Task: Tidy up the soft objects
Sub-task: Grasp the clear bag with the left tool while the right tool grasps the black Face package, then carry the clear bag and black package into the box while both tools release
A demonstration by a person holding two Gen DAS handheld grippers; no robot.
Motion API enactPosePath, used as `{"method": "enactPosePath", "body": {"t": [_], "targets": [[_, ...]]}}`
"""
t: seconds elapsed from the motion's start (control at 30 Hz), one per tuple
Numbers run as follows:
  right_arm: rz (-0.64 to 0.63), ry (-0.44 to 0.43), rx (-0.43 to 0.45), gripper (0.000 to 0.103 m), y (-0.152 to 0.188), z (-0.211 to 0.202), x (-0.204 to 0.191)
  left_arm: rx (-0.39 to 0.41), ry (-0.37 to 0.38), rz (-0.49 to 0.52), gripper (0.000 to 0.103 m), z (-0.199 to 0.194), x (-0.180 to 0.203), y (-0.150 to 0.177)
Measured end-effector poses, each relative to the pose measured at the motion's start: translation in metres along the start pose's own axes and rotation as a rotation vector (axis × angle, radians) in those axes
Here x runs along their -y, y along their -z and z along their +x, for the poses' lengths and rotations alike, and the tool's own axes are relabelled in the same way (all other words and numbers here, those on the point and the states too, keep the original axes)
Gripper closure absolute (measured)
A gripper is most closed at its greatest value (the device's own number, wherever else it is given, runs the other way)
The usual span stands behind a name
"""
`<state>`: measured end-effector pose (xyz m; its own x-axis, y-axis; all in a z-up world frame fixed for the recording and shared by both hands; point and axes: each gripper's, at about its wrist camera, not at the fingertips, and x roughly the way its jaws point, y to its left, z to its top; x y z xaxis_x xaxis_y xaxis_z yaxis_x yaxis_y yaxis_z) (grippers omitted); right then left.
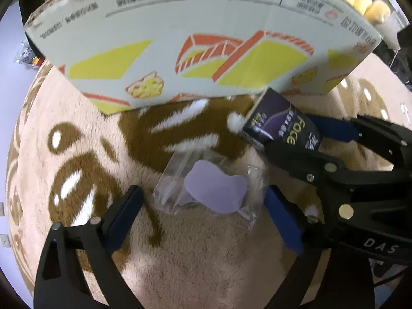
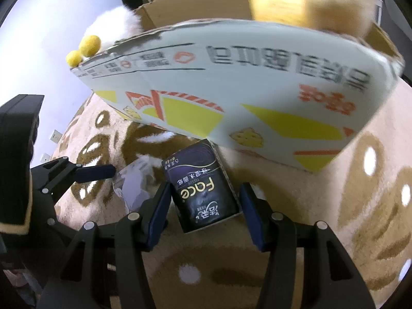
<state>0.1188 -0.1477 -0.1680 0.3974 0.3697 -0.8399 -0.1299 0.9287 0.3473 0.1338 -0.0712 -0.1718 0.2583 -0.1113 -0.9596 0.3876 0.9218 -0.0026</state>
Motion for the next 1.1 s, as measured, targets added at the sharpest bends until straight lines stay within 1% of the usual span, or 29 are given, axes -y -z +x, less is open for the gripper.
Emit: {"method": "enactPosePath", "body": {"t": [0.2,0.37,0.43,0.6,0.73,0.8,0.9,1.1], "targets": [[0.026,0.032,-0.01,0.046,0.003,-0.003,0.007,0.019,-0.01,0.027,0.023,-0.001,0.005,-0.002],[0.044,0.008,-0.012,0.044,0.004,0.005,0.014,0.023,-0.004,0.016,0.029,-0.007,0.007,-0.002],[0.042,0.004,-0.013,0.046,0.005,-0.004,0.025,0.027,0.001,0.006,0.03,-0.013,0.005,-0.001],[0.043,0.019,-0.002,0.048,0.009,-0.016,0.033,0.034,-0.015,-0.012,0.031,-0.022,-0.004,0.007],[0.066,0.024,0.029,0.048,0.015,-0.038,0.035,0.1,-0.071,-0.007,0.032,-0.044,-0.005,0.015],[0.071,0.023,0.054,0.048,0.017,-0.052,0.036,0.137,-0.075,-0.016,0.031,-0.056,-0.005,0.019],[0.068,0.012,0.103,0.048,0.018,-0.068,0.032,0.219,-0.089,-0.027,0.031,-0.081,-0.006,0.026],[0.043,-0.011,0.253,0.048,0.024,-0.116,0.022,0.364,-0.122,-0.023,0.031,-0.124,0.003,0.034]]}}
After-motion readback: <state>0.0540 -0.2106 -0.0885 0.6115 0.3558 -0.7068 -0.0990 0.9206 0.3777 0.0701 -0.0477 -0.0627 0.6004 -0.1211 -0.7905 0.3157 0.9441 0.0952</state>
